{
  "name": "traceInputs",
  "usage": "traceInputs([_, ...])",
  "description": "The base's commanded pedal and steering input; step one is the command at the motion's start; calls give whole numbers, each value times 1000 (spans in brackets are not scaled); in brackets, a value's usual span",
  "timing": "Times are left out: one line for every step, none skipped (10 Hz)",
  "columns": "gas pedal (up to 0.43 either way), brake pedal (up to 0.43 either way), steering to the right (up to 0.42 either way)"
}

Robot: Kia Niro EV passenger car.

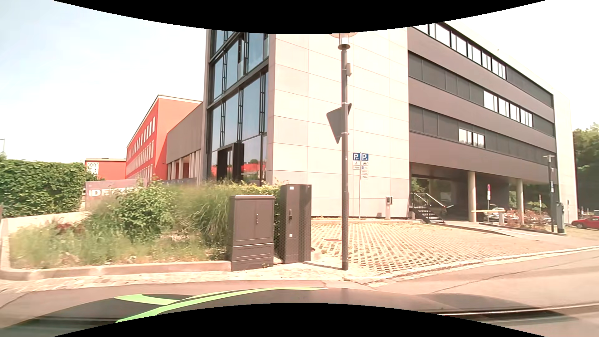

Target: Follow the waypoints while adhering to traffic rules and regulations

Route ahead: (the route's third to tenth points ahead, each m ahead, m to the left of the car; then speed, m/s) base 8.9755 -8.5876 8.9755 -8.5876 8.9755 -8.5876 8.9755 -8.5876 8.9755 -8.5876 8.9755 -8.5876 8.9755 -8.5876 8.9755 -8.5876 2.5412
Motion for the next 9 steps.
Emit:
traceInputs([0,0,517])
traceInputs([0,0,518])
traceInputs([0,0,522])
traceInputs([0,0,537])
traceInputs([0,0,556])
traceInputs([0,0,582])
traceInputs([0,0,612])
traceInputs([0,0,639])
traceInputs([0,0,651])
